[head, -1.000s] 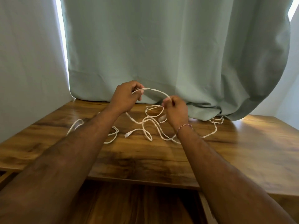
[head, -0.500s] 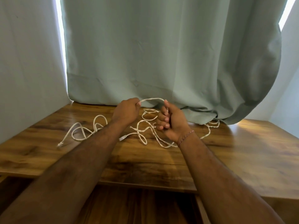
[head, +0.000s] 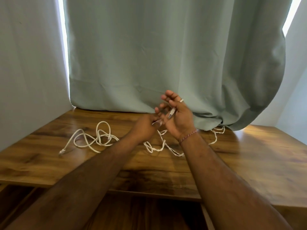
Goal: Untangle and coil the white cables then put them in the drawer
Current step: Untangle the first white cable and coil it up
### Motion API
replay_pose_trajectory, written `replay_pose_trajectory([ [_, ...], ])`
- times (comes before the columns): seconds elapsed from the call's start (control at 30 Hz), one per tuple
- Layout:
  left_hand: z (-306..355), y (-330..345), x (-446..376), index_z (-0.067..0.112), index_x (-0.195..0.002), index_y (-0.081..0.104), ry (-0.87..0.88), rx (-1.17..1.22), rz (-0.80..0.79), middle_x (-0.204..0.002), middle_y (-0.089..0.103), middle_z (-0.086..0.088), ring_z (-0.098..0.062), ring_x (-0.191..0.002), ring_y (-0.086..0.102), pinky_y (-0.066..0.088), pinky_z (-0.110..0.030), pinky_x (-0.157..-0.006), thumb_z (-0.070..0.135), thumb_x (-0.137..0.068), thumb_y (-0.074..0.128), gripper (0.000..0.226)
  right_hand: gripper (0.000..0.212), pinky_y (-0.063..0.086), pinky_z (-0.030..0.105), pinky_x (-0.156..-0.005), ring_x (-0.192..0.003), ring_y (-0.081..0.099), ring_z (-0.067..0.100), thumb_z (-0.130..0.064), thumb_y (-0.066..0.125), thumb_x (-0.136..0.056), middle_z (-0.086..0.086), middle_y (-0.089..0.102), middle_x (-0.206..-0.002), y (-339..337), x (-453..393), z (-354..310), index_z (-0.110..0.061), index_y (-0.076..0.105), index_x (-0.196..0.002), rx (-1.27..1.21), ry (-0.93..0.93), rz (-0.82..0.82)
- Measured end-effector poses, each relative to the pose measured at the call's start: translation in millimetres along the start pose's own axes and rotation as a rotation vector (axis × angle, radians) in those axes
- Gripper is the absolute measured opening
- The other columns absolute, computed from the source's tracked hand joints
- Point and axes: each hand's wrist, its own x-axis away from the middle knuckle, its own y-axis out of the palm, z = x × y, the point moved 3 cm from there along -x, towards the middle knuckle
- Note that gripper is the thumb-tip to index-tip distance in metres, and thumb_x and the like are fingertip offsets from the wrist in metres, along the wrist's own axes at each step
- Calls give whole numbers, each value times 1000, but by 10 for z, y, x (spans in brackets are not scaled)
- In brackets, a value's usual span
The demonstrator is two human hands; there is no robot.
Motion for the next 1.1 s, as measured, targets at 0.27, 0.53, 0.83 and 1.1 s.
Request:
replay_pose_trajectory([
  [0.27, 76, 2, 197, 1, -133, 62, -202, 968, -293, -56, 47, -2, -17, -49, 58, 57, -33, -57, 9, -107, 50, 30, 32, 52, 51, -104, -124, 60, 14, -4, 44, -104, -2, 65, -128, -181, -140, -241, -19, 67, -121, 335, -137, 405],
  [0.53, 69, -231, 148, 8, -99, 71, -233, 536, -455, -56, 40, -2, -11, -43, 30, 29, -25, -45, 19, -104, 59, 17, 21, 48, 39, -83, -99, 62, 32, -12, 47, -102, 16, 66, -106, -185, -25, -196, -5, 65, -109, 1834, -498, 1],
  [0.83, 143, -584, -104, 26, -98, 81, 141, -363, -90, -87, 75, 9, -8, -80, 67, 56, -32, -75, 39, -94, 73, 15, 48, 40, 35, -66, -81, 62, 28, -54, 27, -107, 0, 62, -84, -208, 81, -72, -20, 49, -82, 2153, -214, -184],
  [1.1, 89, -598, -164, 31, -93, 79, 397, -362, 201, -84, 72, 13, -5, -75, 64, 54, -32, -69, 55, -91, 67, 27, 40, 36, 25, -38, -34, 35, 13, -25, 47, -108, 10, 50, -51, -287, 144, -30, 0, 73, -92, 875, 503, -377],
])
